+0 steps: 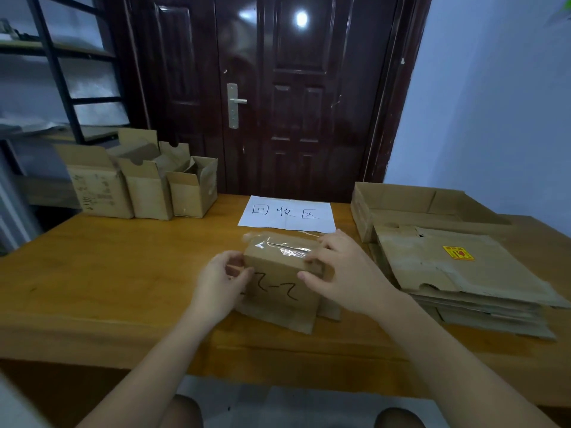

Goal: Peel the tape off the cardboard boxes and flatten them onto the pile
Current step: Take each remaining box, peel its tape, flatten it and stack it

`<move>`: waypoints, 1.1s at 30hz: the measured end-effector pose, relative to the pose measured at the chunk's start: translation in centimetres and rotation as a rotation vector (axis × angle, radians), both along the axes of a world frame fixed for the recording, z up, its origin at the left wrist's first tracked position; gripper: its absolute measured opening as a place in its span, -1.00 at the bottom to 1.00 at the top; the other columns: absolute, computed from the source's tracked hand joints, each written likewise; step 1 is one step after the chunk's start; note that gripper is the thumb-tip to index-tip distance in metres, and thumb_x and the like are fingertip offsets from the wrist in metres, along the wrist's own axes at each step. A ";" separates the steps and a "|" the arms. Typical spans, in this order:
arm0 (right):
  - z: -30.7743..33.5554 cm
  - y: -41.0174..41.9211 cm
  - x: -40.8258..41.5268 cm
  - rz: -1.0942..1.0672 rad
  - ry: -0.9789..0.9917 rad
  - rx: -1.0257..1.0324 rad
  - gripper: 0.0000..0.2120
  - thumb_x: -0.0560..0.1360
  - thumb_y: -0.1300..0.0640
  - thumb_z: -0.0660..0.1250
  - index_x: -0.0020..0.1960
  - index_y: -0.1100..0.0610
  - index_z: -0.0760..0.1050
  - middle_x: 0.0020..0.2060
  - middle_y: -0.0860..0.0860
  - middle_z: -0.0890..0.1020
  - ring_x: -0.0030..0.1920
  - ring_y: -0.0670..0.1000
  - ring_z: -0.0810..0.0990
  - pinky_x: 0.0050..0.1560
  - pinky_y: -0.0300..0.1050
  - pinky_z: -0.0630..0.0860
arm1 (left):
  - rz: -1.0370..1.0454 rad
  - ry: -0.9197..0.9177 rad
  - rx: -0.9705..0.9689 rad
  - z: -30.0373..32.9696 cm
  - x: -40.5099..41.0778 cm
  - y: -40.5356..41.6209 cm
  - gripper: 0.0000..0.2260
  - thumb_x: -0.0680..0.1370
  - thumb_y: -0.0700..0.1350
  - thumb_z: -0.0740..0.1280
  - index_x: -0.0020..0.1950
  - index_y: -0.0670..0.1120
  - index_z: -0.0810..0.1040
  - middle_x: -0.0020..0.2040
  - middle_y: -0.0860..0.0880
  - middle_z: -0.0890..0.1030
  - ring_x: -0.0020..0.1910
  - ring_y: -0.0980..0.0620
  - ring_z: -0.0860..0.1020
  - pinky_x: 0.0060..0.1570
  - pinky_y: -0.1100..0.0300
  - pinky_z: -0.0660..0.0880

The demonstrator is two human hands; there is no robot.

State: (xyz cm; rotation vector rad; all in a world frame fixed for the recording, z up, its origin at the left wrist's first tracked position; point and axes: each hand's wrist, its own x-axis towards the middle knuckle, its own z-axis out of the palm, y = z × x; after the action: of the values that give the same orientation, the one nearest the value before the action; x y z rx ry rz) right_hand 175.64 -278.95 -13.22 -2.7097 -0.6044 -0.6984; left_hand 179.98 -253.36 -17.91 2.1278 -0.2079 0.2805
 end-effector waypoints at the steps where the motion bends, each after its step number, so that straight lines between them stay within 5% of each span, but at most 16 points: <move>1: -0.1 0.4 -0.1 0.017 0.007 0.015 -0.50 0.52 -0.34 0.21 0.16 0.00 0.64 -0.04 -0.13 0.50 0.08 -0.10 0.42 0.21 -0.14 0.45 | 0.003 0.026 0.017 0.1 0.1 -0.1 -0.80 0.62 -0.14 0.37 0.24 0.01 0.57 0.01 0.10 0.60 -0.03 0.09 0.59 -0.13 0.16 0.61; 3: -0.1 1.2 -0.5 0.024 0.026 0.019 -0.51 0.51 -0.34 0.21 0.15 -0.01 0.63 -0.06 -0.14 0.45 0.00 -0.14 0.39 -0.02 -0.27 0.44 | 0.030 0.013 0.164 0.8 0.2 -0.2 -0.90 0.65 -0.09 0.28 0.10 0.03 0.58 -0.09 0.12 0.61 -0.12 0.10 0.59 -0.11 0.01 0.63; 6: 0.2 2.0 -1.2 0.047 0.044 0.018 -0.50 0.51 -0.35 0.18 0.12 -0.01 0.64 -0.08 -0.14 0.46 -0.03 -0.14 0.38 -0.13 -0.33 0.39 | 0.050 -0.006 0.294 2.5 0.3 -0.7 -0.72 0.67 0.11 0.13 -0.05 0.02 0.56 -0.16 0.04 0.61 -0.16 0.04 0.58 -0.11 -0.06 0.59; 10: 0.9 3.1 -1.9 0.168 0.084 0.063 -0.63 0.54 -0.24 0.26 0.11 -0.04 0.69 -0.09 -0.17 0.55 -0.05 -0.14 0.46 -0.13 -0.26 0.46 | 0.006 0.035 0.366 4.0 1.5 -1.6 -0.62 0.62 0.34 0.17 0.23 0.11 0.46 0.03 0.10 0.60 -0.01 0.04 0.57 -0.05 0.06 0.53; 14: 1.6 3.2 0.6 0.102 0.092 0.300 -0.85 0.56 0.02 0.40 0.11 -0.06 0.69 -0.03 -0.18 0.58 0.00 -0.13 0.57 -0.02 -0.15 0.57 | -0.304 0.056 0.292 4.8 2.4 -2.9 -0.66 0.66 0.14 0.28 0.38 0.03 0.45 0.14 0.12 0.60 0.09 0.13 0.56 -0.01 0.23 0.45; 18: 2.1 2.8 4.0 -0.117 0.203 0.086 -0.65 0.62 0.01 0.31 0.40 -0.08 0.51 0.22 -0.08 0.53 0.25 -0.05 0.47 0.22 -0.01 0.51 | -0.507 0.123 0.295 5.8 3.5 -3.7 -0.66 0.68 0.03 0.30 0.44 0.00 0.43 0.24 0.14 0.60 0.14 0.34 0.53 0.09 0.42 0.44; 22: 2.1 3.7 5.3 -0.162 0.197 0.129 -0.75 0.64 0.06 0.27 0.30 -0.06 0.54 0.14 -0.07 0.58 0.19 -0.02 0.50 0.09 -0.07 0.49 | -0.412 -0.001 0.452 6.1 4.1 -4.0 -0.64 0.65 0.11 0.32 0.43 0.08 0.46 0.29 0.13 0.57 0.30 0.10 0.50 0.34 0.00 0.41; 28: 1.6 4.6 5.1 -0.179 0.098 0.177 -0.93 0.65 0.14 0.23 0.07 0.03 0.49 0.02 -0.06 0.59 0.09 0.03 0.48 0.08 0.01 0.46 | -0.036 -0.193 0.560 5.1 2.7 -5.5 -0.58 0.62 0.21 0.29 0.38 0.02 0.43 0.25 0.08 0.57 0.25 0.00 0.49 0.19 0.02 0.41; 33: 1.7 4.3 4.3 -0.127 0.089 0.171 -0.82 0.69 0.12 0.18 0.23 0.03 0.49 0.07 -0.05 0.65 0.12 0.04 0.46 0.13 0.04 0.39 | -0.007 -0.395 0.622 4.5 2.2 -5.3 -0.74 0.68 0.12 0.19 0.30 0.06 0.48 0.15 0.10 0.59 0.13 0.00 0.51 0.05 0.09 0.38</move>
State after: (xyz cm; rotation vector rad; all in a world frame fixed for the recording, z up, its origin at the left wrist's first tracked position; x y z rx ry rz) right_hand 179.96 -274.69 -11.53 -2.6195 -0.3381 -0.6252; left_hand 182.19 -258.64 -13.43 2.6626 -0.5952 0.7059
